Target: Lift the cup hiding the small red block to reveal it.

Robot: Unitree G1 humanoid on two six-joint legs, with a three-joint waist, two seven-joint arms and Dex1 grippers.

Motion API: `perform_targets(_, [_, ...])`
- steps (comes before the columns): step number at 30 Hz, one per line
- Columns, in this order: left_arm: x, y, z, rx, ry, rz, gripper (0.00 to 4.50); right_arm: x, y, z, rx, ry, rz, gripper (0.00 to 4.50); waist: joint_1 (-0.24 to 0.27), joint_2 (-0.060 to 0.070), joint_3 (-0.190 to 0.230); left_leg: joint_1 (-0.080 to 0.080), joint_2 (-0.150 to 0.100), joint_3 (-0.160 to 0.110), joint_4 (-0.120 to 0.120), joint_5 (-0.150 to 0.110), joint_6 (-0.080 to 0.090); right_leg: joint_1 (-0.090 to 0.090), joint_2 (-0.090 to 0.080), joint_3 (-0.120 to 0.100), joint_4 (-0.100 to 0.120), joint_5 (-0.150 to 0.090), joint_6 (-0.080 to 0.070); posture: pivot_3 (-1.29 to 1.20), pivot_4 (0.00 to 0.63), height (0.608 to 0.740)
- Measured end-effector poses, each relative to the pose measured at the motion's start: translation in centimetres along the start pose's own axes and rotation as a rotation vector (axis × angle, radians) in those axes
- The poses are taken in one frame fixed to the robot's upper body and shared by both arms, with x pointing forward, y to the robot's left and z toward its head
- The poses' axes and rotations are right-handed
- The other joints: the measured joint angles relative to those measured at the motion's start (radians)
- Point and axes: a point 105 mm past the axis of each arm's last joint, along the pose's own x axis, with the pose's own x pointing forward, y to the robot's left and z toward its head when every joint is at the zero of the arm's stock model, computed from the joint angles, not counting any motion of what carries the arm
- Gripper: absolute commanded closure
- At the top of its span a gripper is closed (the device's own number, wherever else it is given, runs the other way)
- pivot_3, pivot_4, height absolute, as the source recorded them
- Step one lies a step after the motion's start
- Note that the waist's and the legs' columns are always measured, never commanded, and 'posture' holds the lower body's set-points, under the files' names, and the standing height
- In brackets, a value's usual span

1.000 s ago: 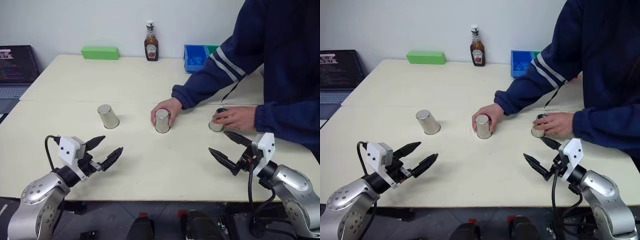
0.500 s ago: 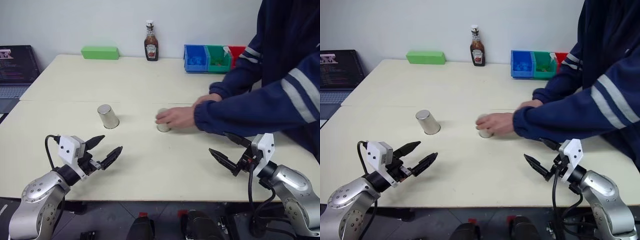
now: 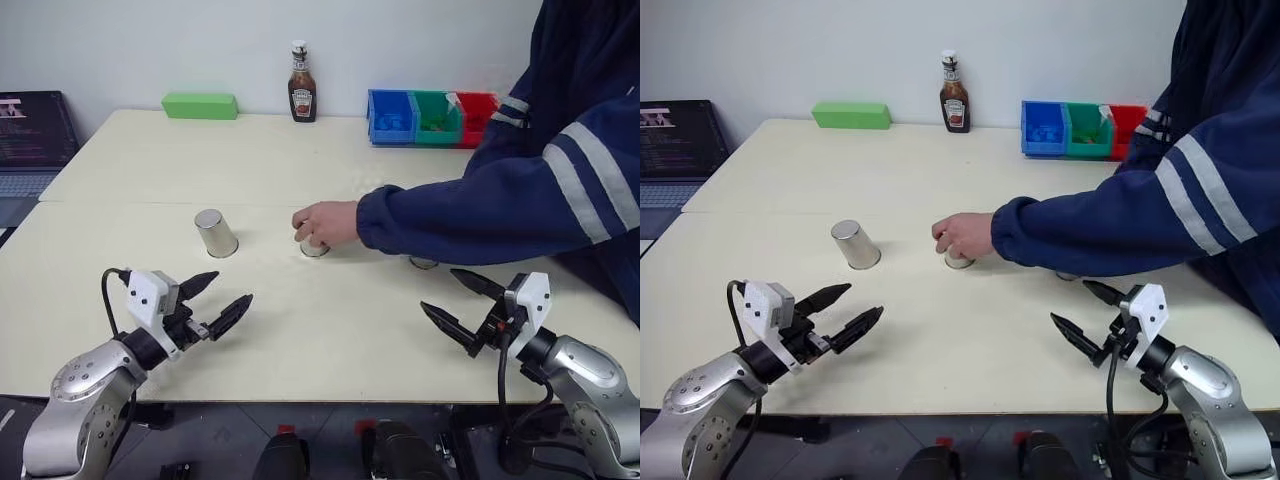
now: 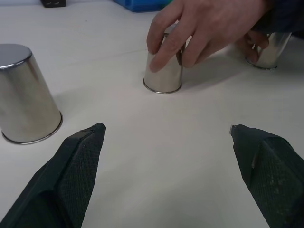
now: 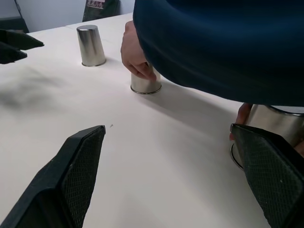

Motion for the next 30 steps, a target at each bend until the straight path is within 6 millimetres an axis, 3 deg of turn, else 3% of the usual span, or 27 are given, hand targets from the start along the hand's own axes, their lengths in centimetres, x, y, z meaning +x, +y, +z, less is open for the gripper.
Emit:
perform_targets(12, [0.1, -0.8, 0.4, -0.010, 0.012, -0.078, 0.00, -0.2, -0.8, -0.9, -0.012, 0.049, -0.046, 0.01, 0.000, 0.000, 0.000, 0.000, 0.000, 0.000, 0.000, 0.000, 0.000, 0.000, 0.000, 0.000, 0.000, 0.000, 0.000, 0.00, 0.150, 0.740])
perform_targets(17, [0.3, -3.6, 1.3, -0.003, 0.020, -0.269, 0.00, 0.0, -3.3, -2.3, -0.029, 0.120, -0.158, 0.01, -0.001, 0.001, 0.000, 0.000, -0.001, 0.001, 0.000, 0.000, 0.000, 0.000, 0.000, 0.001, 0.000, 0.000, 0.000, 0.00, 0.150, 0.740])
perform_targets(22, [0.2, -4.8, 1.8, 0.012, 0.033, -0.380, 0.00, 1.2, -6.0, -3.1, -0.011, 0.155, -0.262, 0.01, -0.002, 0.001, 0.000, 0.001, 0.000, 0.000, 0.000, 0.000, 0.000, 0.000, 0.001, 0.000, 0.001, 0.000, 0.000, 0.00, 0.150, 0.740])
perform_targets(30, [0.5, -4.7, 2.3, 0.030, 0.024, -0.406, 0.00, 4.3, -6.9, -4.3, 0.024, 0.180, -0.253, 0.01, -0.005, 0.002, 0.001, 0.000, 0.000, 0.001, 0.000, 0.000, 0.000, -0.001, 0.001, 0.001, 0.000, 0.000, 0.000, 0.00, 0.150, 0.740])
